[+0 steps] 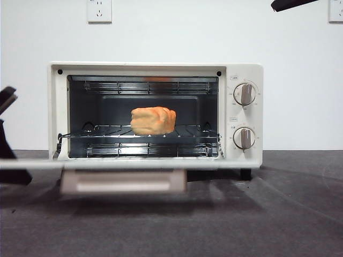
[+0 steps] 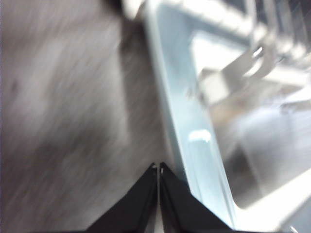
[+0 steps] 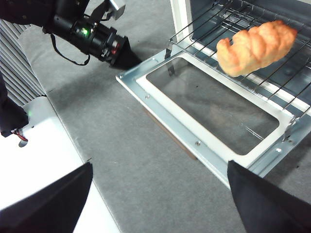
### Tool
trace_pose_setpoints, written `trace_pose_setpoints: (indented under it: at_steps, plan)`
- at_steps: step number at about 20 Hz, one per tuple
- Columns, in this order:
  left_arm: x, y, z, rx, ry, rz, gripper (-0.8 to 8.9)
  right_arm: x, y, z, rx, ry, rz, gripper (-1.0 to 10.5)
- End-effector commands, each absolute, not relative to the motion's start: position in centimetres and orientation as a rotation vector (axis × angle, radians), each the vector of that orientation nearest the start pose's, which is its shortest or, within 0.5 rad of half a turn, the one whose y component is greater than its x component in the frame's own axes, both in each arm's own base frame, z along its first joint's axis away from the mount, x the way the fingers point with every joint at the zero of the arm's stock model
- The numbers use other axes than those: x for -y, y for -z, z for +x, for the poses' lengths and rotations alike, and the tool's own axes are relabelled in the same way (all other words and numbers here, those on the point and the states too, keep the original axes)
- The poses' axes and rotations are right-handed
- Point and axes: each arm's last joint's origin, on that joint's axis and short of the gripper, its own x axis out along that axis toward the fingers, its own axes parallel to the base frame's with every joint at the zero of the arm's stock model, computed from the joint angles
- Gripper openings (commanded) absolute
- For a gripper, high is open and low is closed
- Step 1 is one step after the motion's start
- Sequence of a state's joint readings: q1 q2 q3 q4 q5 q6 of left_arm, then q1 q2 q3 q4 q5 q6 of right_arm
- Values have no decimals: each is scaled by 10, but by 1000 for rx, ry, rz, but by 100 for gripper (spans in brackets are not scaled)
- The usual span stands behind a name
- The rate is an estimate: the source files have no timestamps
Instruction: The left arm flap open the oven, the right arm pick bread and place it into oven, the left arm flap close the oven
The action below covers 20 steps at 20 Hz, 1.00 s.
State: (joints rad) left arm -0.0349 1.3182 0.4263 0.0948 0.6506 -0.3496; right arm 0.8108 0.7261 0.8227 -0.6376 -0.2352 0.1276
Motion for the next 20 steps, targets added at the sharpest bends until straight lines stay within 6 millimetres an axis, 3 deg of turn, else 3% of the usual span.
trace_pose_setpoints:
  at_steps: [1, 20]
  plan:
    - [31, -151, 225, -821, 617, -618, 14, -110, -316, 93, -591, -993, -40, 431]
    - [26, -186, 244, -461, 676, -630, 15, -110, -316, 93, -621, -973, 15, 431]
